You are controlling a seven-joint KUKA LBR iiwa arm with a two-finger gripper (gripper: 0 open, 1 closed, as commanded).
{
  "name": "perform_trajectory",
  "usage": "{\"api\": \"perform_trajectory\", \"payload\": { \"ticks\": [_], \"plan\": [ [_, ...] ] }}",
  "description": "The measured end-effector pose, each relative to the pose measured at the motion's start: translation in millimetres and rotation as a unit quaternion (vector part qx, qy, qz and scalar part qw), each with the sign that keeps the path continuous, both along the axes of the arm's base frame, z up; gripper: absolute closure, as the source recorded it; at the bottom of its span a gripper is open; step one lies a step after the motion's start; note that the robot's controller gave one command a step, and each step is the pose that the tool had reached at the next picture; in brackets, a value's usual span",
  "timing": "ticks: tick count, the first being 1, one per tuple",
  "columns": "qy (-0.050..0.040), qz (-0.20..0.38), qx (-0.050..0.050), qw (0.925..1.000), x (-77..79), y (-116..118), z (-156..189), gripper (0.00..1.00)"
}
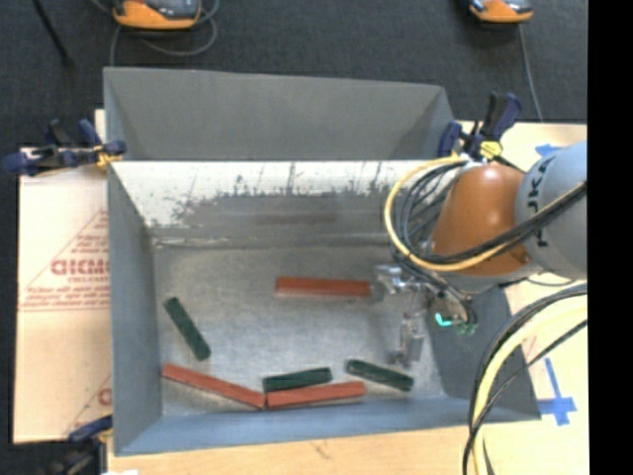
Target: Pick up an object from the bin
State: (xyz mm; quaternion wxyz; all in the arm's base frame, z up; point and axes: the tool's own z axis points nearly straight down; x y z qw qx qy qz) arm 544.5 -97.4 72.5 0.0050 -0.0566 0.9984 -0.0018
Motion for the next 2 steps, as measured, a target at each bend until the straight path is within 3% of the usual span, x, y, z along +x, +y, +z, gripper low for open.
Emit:
{"api": "perform_trajectory", "payload": {
  "ticks": [2],
  "plan": [
    [0.0,0.001,0.0,1.0,0.0,0.0,0.0,0.0]
  ]
}}
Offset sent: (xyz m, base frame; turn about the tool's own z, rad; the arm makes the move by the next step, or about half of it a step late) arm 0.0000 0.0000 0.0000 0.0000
